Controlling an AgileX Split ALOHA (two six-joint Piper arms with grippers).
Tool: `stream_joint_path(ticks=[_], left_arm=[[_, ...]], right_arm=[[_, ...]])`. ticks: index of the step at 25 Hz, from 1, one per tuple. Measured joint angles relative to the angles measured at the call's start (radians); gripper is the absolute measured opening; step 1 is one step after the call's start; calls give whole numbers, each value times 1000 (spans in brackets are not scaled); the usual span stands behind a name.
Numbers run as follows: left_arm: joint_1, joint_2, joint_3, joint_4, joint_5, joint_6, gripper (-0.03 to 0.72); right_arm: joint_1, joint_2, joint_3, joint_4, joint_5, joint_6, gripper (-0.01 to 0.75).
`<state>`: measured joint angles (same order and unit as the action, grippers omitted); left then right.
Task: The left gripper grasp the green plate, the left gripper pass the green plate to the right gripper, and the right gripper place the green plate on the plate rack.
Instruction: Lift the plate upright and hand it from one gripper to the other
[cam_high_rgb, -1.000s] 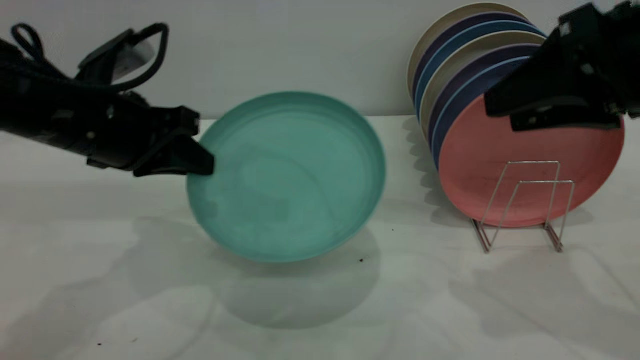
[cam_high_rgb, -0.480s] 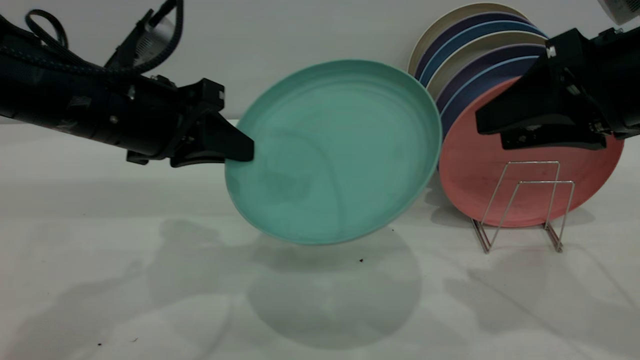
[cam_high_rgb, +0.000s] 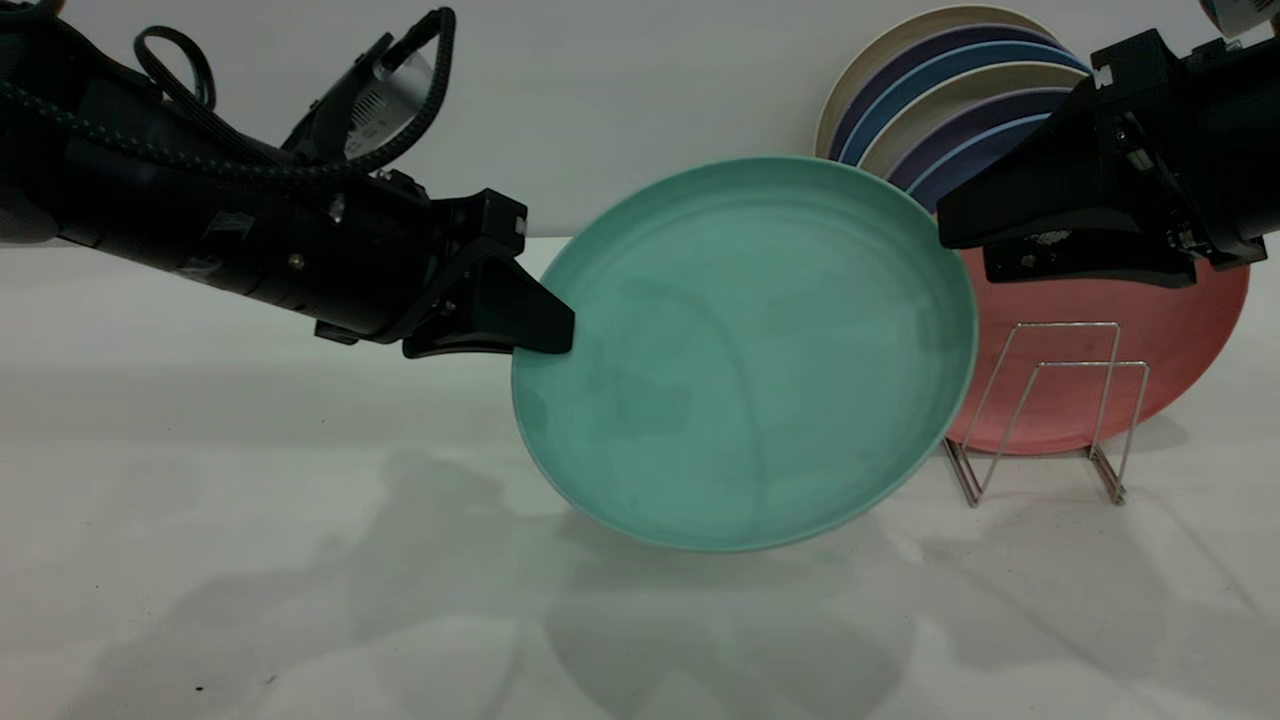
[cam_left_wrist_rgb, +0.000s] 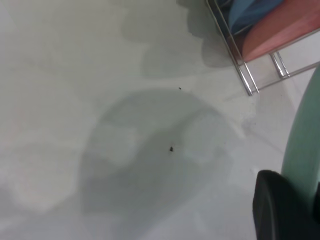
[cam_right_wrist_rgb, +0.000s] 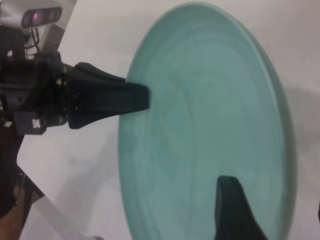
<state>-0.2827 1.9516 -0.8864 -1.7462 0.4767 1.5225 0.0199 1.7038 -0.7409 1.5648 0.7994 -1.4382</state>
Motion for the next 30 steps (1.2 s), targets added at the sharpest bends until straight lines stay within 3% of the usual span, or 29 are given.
stream_joint_path(ticks=[11,17,30], left_arm=[[-1,0,0,-1,28,0,18],[-1,0,0,-2,41,0,18],[-1,0,0,0,41,-6,17]], right_arm=[[0,23,0,-47,-43,22,425],[58,82,0,-23,-15,17,425],[80,87,0,18,-32,-1,322]])
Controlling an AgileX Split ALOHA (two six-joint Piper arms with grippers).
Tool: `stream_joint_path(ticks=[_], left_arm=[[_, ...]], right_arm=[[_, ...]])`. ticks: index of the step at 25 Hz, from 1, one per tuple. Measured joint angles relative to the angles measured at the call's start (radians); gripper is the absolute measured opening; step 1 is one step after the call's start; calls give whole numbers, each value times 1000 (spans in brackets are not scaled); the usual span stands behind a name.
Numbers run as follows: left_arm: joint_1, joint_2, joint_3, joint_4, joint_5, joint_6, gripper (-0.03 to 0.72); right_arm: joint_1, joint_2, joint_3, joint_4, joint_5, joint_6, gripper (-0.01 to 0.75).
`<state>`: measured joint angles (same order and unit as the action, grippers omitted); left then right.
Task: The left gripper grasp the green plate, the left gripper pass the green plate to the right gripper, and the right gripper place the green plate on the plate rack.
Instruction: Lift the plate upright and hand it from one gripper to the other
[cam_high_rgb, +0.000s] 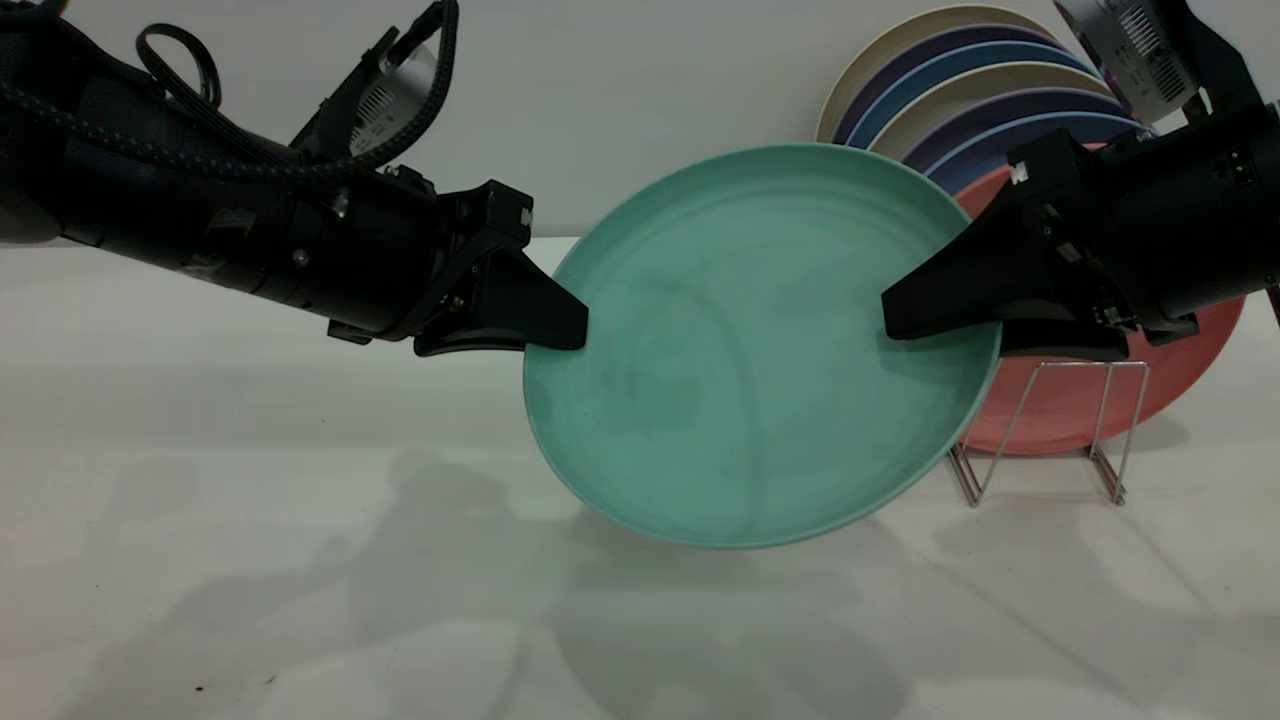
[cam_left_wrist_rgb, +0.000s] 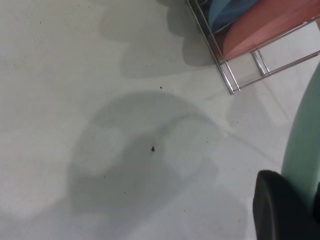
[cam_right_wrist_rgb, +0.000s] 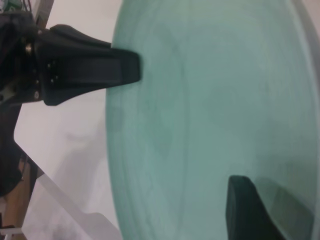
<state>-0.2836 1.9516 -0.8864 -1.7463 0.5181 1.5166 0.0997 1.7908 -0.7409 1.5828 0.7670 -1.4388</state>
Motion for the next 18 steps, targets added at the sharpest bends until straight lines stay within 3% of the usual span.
stream_joint_path(ticks=[4,12,18], left_arm=[[0,0,0,0,0,0,17],[0,0,0,0,33,5,22],[1,0,0,0,55,6,52]], right_arm=[[0,0,0,1,0,0,298],[-1,0,0,2,-38,11,78],[-1,1,0,1,-55,11,69]])
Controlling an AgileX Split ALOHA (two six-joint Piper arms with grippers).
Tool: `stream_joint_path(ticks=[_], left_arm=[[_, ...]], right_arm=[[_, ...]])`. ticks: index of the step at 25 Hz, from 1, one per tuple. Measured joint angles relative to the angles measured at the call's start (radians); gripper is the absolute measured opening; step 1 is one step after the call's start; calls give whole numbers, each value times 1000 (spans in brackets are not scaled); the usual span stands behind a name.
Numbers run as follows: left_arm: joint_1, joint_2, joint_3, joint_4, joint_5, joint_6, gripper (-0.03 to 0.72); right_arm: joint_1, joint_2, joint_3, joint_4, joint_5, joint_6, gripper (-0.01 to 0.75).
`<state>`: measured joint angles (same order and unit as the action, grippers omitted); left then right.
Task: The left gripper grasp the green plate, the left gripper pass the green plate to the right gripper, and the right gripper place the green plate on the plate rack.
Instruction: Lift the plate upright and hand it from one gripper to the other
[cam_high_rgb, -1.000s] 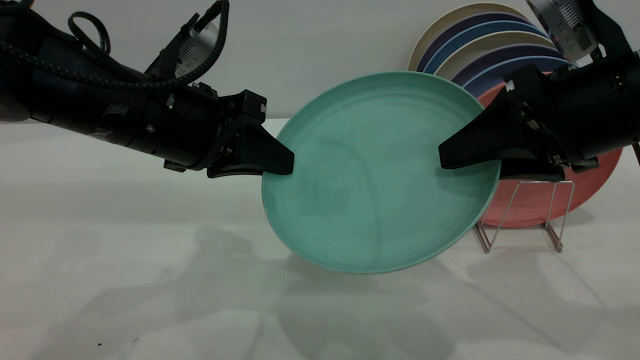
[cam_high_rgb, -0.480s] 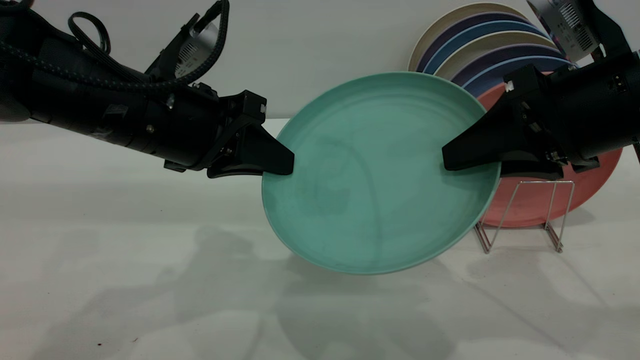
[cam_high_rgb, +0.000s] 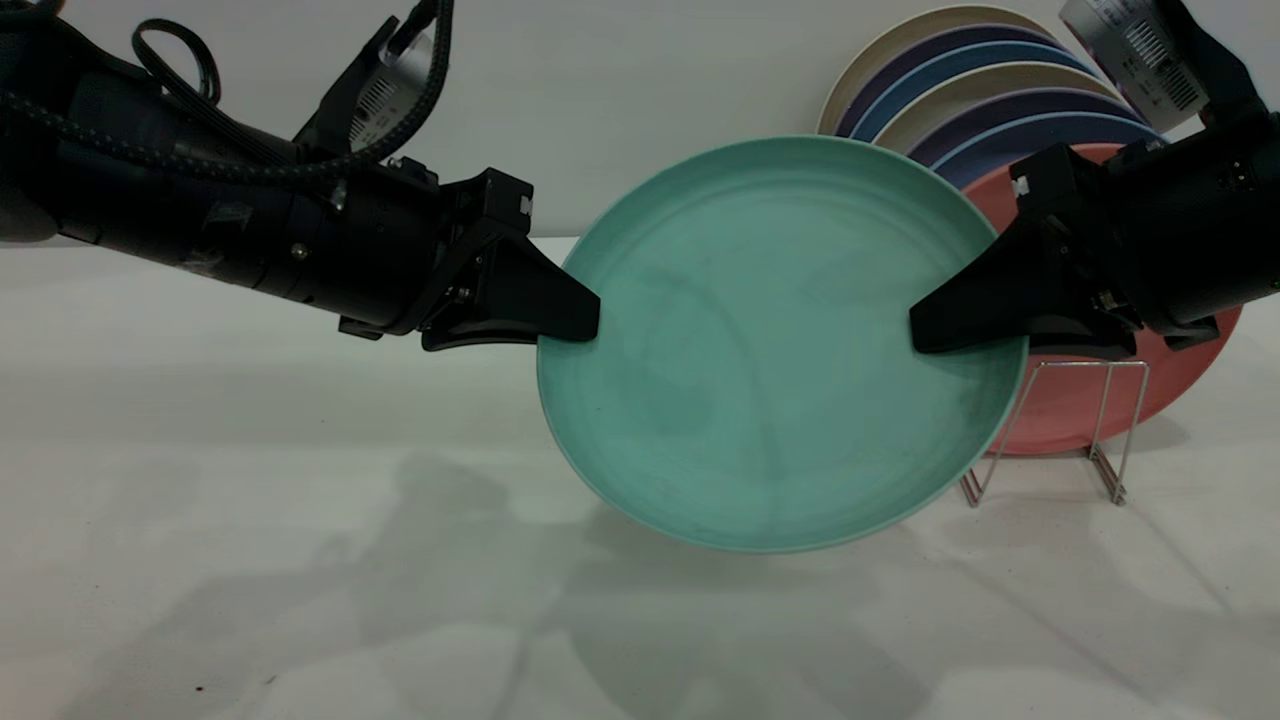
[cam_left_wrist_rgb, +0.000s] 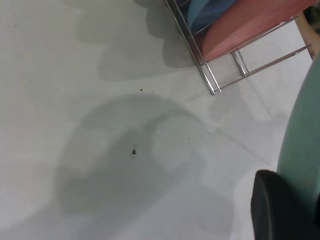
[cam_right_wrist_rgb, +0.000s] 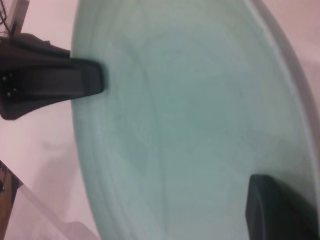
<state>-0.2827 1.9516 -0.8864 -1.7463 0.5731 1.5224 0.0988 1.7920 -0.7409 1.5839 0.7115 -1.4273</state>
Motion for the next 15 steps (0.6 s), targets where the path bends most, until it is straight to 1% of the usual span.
stream_joint_path(ticks=[4,7,10,13,15], left_arm=[[0,0,0,0,18,0,84],[0,-1,0,1,39,-2,147],[0,-2,-1,13,42,-4,272],[0,-2,-1,53,42,-42,442],[2,-2,-1,94,41,-83,536]], right_arm=[[0,0,0,0,6,-4,69],[1,0,0,0,28,-11,67],[1,0,0,0,32,-11,67],[1,0,0,0,32,-11,67],[1,0,0,0,24,-11,67]])
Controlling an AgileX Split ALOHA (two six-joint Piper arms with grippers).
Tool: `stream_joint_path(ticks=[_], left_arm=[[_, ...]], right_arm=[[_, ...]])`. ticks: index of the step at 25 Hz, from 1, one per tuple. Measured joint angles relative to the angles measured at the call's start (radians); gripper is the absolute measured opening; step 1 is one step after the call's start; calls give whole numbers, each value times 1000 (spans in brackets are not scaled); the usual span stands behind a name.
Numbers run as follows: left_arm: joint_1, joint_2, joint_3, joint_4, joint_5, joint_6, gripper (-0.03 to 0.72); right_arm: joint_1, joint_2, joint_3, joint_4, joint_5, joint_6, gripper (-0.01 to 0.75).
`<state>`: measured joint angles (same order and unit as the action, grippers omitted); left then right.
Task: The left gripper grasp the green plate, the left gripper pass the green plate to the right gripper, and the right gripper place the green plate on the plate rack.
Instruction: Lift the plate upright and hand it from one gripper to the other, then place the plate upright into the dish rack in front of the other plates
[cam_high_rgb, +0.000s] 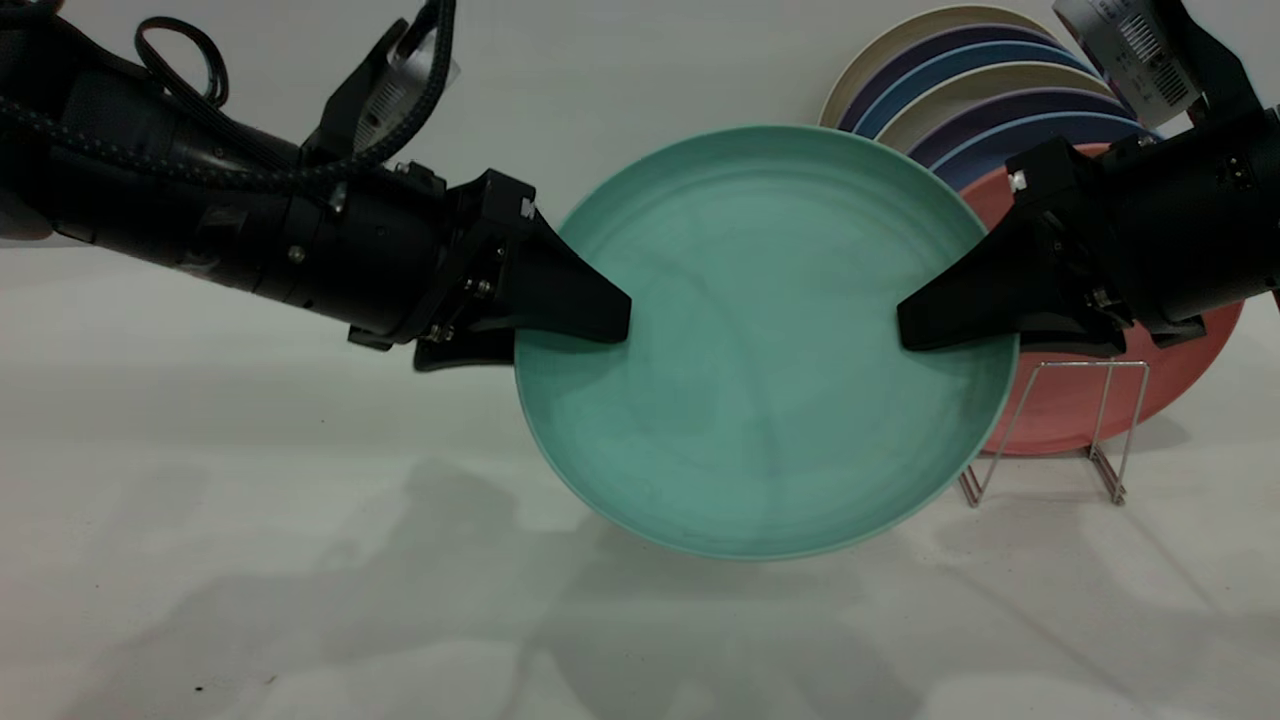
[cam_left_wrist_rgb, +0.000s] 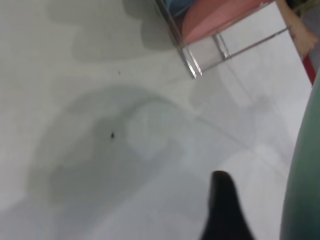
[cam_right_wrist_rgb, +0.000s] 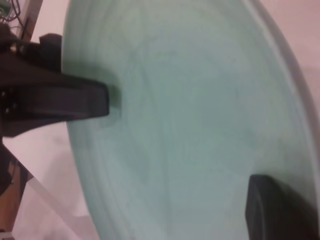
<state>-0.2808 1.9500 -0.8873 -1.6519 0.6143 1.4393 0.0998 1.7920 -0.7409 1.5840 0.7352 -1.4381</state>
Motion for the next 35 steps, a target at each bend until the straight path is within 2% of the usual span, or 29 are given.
stream_joint_path(ticks=[3,5,9,13,18,27,30,35], left_arm=[[24,-1,0,81,-1,-53,621],[53,-7,0,135,-3,-85,634],[129,-43,0,241,20,-145,622],[238,-91,-1,373,5,-204,599],[342,-100,-1,473,4,-300,593],[359,-100,-1,490,4,-311,593],[359,-100,-1,490,3,-311,593],[359,-100,-1,490,0,-311,593]], right_arm=[[0,0,0,-4,-12,0,67],[0,0,0,-14,-17,0,67],[2,0,-1,-30,-11,0,67],[1,0,-2,-81,-18,-19,67],[1,-3,-2,-167,-38,-97,67],[1,-168,-4,-408,-174,-344,67],[1,-210,-26,-518,-192,-339,67],[1,-217,-108,-747,-148,-204,67]])
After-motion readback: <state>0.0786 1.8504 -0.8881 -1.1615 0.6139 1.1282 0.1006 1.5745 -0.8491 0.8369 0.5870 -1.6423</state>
